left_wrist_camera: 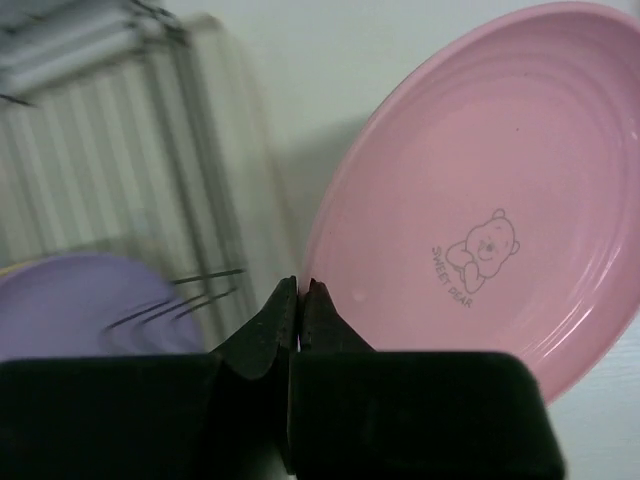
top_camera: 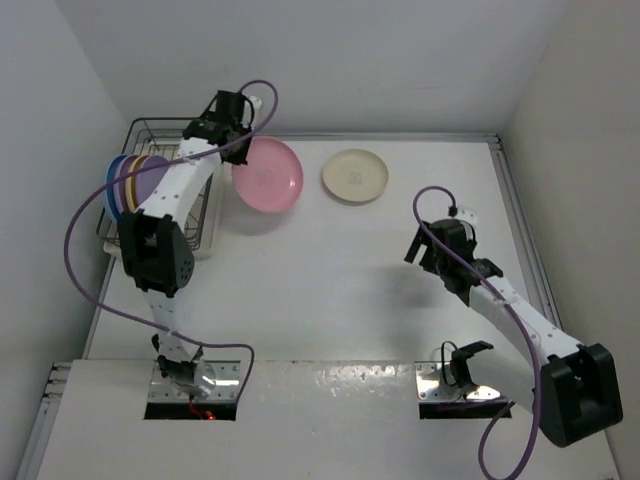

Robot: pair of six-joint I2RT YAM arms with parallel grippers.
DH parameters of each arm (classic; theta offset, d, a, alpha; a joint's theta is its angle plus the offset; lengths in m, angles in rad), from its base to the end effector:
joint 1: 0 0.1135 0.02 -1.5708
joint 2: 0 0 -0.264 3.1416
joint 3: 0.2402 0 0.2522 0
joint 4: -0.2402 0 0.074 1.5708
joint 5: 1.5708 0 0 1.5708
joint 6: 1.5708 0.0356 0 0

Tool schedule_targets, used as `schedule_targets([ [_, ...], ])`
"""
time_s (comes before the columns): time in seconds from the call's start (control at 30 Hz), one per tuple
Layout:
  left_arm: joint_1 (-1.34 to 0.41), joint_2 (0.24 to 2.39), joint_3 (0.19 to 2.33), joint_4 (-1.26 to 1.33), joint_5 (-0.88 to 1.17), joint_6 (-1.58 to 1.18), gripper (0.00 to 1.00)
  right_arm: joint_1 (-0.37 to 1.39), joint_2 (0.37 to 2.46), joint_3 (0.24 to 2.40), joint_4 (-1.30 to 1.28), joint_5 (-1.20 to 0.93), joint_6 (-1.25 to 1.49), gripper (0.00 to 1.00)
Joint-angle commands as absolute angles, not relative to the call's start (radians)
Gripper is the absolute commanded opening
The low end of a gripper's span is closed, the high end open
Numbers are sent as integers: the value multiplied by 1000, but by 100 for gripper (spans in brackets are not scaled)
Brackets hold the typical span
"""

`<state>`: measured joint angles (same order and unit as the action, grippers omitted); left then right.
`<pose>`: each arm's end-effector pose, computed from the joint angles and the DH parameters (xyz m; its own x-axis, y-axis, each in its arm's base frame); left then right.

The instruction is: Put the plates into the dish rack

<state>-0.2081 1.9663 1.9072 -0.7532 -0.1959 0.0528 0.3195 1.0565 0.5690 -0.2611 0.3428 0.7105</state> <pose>0.4365 -0.0851 0.3235 -0.7054 0.2019 -0.6794 0.1090 0.9781 0.1774 0.2064 0.0557 0.2084 -0.5303 0.4716 -0.7046 0.3744 0.8759 0.3044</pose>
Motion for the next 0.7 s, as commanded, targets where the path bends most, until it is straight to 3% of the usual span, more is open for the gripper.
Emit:
schedule_targets([
  [0.0, -181, 1795, 1887, -749, -320, 175, 0, 304, 959, 477, -322, 354, 834, 88],
  [0.27, -95, 1632, 1784, -675, -624, 218, 0, 304, 858, 390, -400, 367, 833, 88],
  [0.43, -165, 1552, 1511, -330, -995, 304, 0, 314, 815, 376, -405, 377, 847, 88],
  [0.67, -199, 1543, 1463, -199, -1140, 379, 0, 316, 811, 417, -417, 383, 825, 88],
])
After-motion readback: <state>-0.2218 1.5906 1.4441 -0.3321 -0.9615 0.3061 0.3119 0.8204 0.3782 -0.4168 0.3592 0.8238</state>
